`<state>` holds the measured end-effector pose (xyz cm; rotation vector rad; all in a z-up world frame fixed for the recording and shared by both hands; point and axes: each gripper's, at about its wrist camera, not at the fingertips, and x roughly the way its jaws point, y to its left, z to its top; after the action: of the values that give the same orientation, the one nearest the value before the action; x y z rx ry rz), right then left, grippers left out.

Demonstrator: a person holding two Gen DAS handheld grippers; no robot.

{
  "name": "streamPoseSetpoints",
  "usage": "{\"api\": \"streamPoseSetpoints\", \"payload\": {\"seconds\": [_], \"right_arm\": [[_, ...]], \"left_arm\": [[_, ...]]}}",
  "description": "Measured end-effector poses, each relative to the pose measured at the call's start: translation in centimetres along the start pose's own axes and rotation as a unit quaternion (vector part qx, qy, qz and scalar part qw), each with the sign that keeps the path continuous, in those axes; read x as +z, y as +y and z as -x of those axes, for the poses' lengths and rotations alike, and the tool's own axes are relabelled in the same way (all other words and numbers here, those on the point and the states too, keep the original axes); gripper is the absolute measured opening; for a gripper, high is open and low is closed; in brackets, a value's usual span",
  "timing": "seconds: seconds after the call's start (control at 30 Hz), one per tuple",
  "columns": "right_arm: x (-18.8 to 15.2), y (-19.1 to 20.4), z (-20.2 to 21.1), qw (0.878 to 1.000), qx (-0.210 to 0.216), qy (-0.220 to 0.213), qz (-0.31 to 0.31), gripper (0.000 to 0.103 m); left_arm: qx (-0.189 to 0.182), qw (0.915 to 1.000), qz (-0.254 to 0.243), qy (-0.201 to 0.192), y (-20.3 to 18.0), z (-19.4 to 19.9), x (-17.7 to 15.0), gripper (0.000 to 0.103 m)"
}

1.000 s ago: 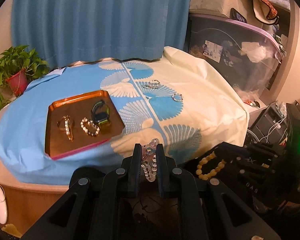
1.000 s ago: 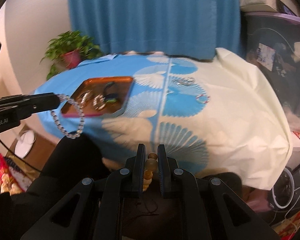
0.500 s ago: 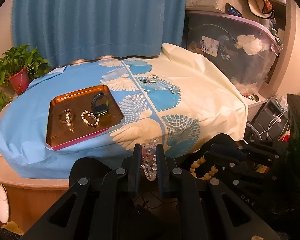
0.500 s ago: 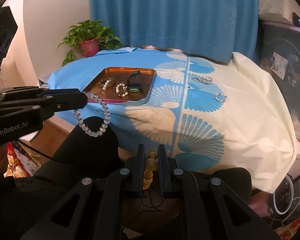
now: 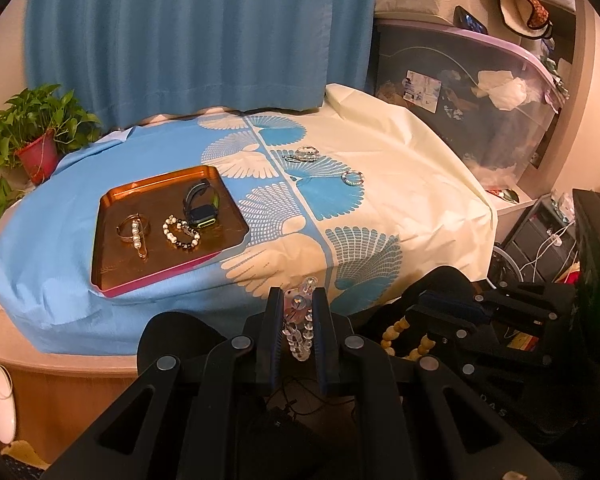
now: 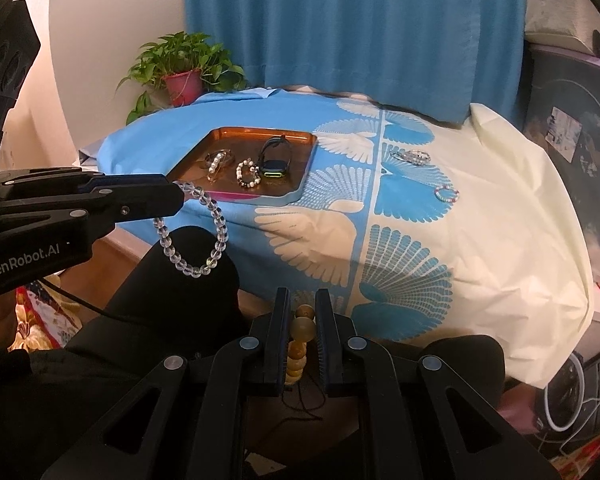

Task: Organize jewelry
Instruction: 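Carry the crystal bracelet in left tool while right tool carries the wooden bracelet to the tray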

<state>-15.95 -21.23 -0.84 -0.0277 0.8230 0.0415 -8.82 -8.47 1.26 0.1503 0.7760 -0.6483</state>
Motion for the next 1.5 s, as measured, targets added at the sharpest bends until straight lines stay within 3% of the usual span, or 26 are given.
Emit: {"api": "streamPoseSetpoints", "payload": {"seconds": [0.77,1.5], "right_arm": [[0.6,-0.4,-2.2,1.000,-0.003,0.024,0.000,0.013],[6.7,-0.8,-5.4,1.000,-0.006,0.004,0.010,0.013]], "left_arm": [[0.002,0.9997,0.024,0.007,2.0,-1.5,0.7,0.011],[0.054,0.9941,0.089,-0.032,10.5,-1.6,4.7,0.011]]}}
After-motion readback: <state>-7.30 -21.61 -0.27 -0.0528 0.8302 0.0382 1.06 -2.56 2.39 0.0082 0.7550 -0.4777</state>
